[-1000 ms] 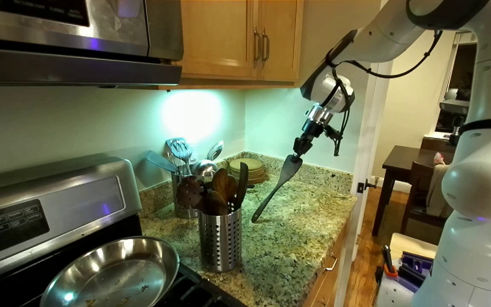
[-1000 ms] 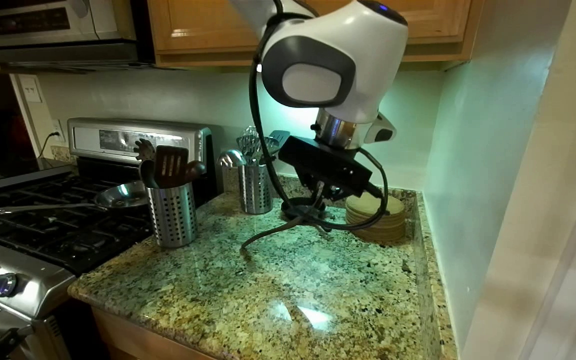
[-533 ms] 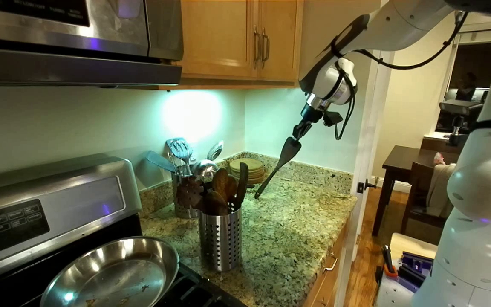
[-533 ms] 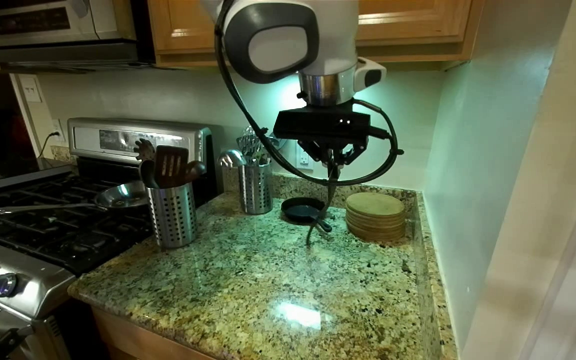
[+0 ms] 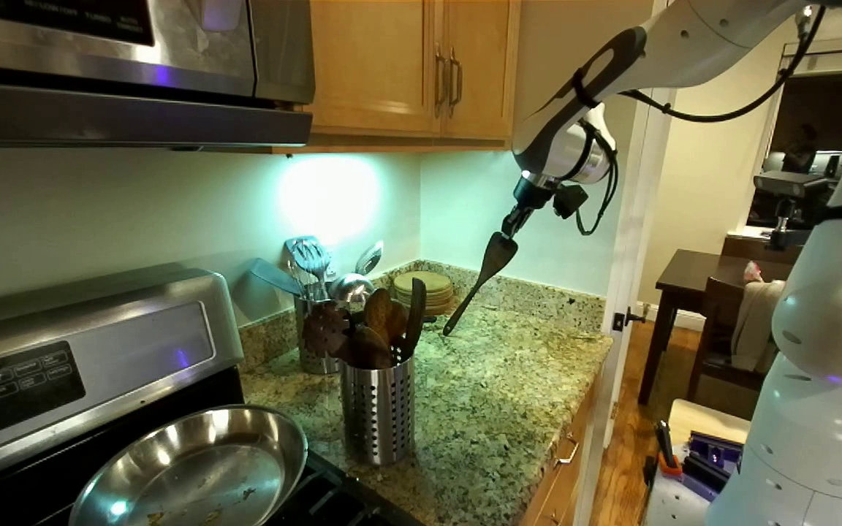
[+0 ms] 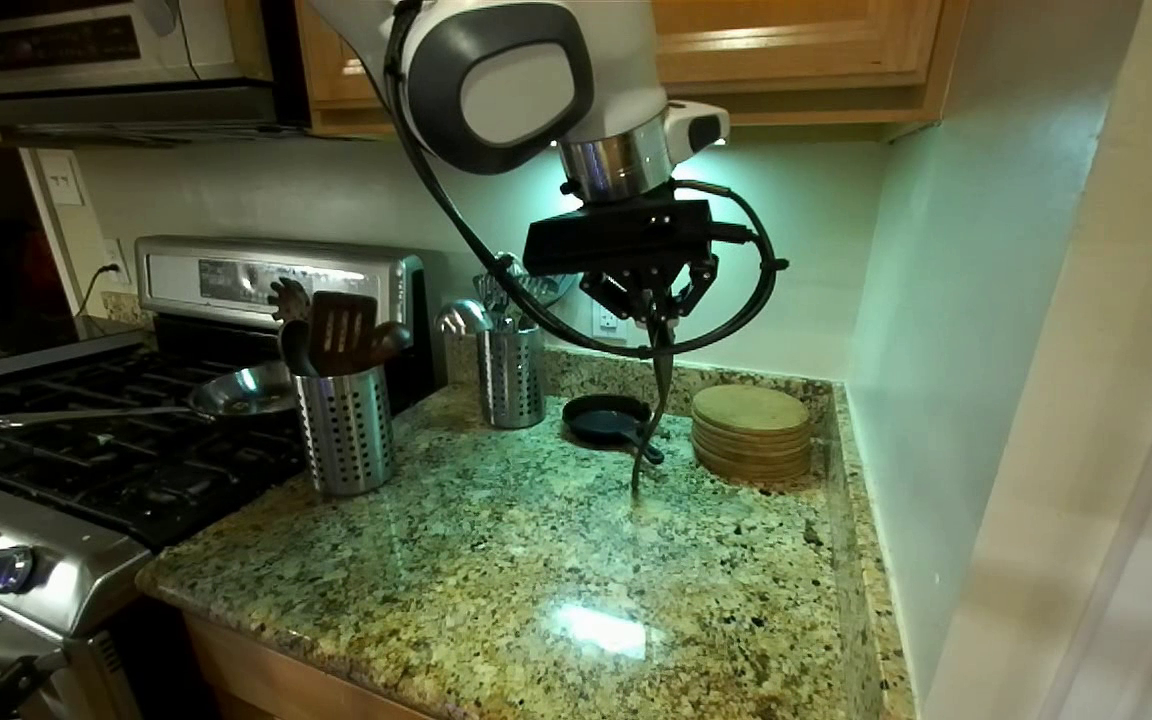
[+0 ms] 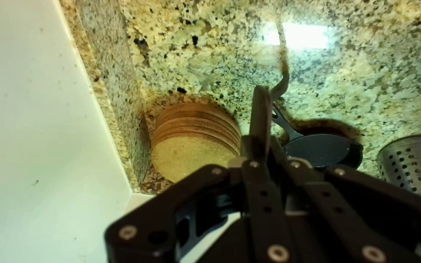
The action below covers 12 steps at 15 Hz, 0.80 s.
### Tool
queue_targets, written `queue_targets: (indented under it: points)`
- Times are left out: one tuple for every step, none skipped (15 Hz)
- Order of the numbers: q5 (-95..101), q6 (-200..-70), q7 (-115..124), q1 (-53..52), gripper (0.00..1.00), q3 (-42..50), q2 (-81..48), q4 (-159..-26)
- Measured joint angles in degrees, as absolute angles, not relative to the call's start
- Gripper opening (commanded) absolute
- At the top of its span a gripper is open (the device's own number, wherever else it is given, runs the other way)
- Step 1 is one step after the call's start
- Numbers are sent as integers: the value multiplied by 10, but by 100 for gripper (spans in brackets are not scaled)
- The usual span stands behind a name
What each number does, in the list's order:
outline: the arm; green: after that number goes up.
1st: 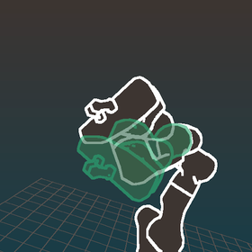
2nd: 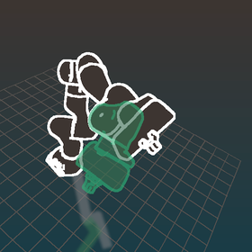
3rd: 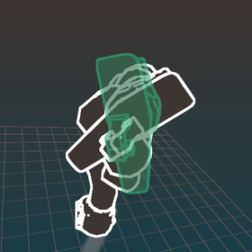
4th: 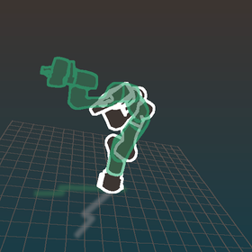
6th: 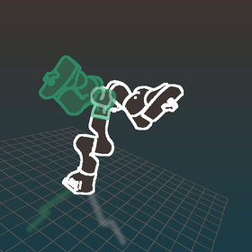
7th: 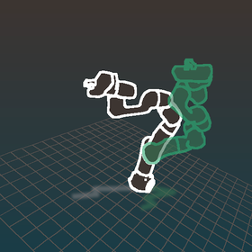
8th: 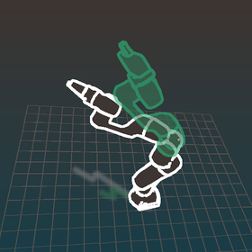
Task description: Put the spatula in the utensil holder
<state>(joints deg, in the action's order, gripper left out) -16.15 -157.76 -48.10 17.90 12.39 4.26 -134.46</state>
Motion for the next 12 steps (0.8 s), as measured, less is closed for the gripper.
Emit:
queue_targets:
  points:
    - [-161,-1578,-481,179,7,124,43,-1345]
    - [-161,-1578,-481,179,7,124,43,-1345]
    - [-161,-1578,-481,179,7,124,43,-1345]
    - [-161,-1578,-481,179,7,124,43,-1345]
    - [-161,-1578,-481,179,7,124,43,-1345]
    - [-161,-1578,-481,179,4,124,43,-1345]
    - [-161,-1578,-481,179,4,124,43,-1345]
    - [-161,-1578,-482,179,4,123,43,-1345]
    - [-161,-1578,-485,179,4,123,43,-1344]
    - [-160,-1578,-491,179,4,122,45,-1344]
    - [-156,-1578,-499,179,4,121,51,-1345]
    - [-146,-1578,-508,177,4,123,63,-1348]
